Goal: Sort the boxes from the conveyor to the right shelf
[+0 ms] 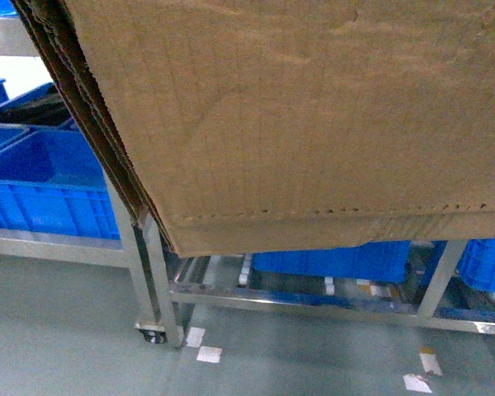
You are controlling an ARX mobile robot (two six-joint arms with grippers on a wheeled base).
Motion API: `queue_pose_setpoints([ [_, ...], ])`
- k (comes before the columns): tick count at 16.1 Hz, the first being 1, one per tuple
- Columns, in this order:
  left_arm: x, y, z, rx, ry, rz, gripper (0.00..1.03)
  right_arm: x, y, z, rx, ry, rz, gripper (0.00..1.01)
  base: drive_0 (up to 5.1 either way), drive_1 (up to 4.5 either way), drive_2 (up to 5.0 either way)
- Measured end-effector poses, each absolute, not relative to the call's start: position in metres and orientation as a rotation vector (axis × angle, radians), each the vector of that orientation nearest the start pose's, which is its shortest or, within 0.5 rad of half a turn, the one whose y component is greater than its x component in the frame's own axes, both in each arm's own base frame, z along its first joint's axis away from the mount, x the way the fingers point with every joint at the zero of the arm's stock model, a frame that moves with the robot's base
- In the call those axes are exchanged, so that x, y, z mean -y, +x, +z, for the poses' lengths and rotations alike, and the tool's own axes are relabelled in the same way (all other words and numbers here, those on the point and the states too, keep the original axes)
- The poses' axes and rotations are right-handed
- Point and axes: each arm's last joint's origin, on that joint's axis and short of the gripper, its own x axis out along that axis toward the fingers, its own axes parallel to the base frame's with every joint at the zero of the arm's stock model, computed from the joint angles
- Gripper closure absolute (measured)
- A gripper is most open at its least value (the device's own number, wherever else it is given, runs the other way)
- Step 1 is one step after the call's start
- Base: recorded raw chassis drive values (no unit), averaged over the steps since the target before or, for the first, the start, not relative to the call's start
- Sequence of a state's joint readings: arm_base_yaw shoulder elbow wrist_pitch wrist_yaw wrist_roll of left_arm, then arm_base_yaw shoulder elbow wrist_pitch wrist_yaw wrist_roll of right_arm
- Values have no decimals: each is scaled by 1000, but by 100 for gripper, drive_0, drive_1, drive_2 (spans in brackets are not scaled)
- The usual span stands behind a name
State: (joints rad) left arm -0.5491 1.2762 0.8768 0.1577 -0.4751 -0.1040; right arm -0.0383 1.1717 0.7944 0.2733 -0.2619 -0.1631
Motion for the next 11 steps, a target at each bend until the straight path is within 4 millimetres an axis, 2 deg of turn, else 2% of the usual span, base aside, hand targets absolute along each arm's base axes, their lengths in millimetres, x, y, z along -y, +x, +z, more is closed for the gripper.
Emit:
queue_pose_setpoints([
  [6, 137, 248, 294, -215, 15, -63, 101, 3, 263, 302, -86, -146, 231, 99, 0, 0, 0],
  [8, 137, 248, 294, -214, 15, -63, 101, 3, 262, 302, -86, -146, 230, 99, 258, 246, -498],
  [11, 136, 248, 294, -212, 14, -63, 101, 3, 263, 303, -82, -147, 230, 99, 28, 407, -350],
])
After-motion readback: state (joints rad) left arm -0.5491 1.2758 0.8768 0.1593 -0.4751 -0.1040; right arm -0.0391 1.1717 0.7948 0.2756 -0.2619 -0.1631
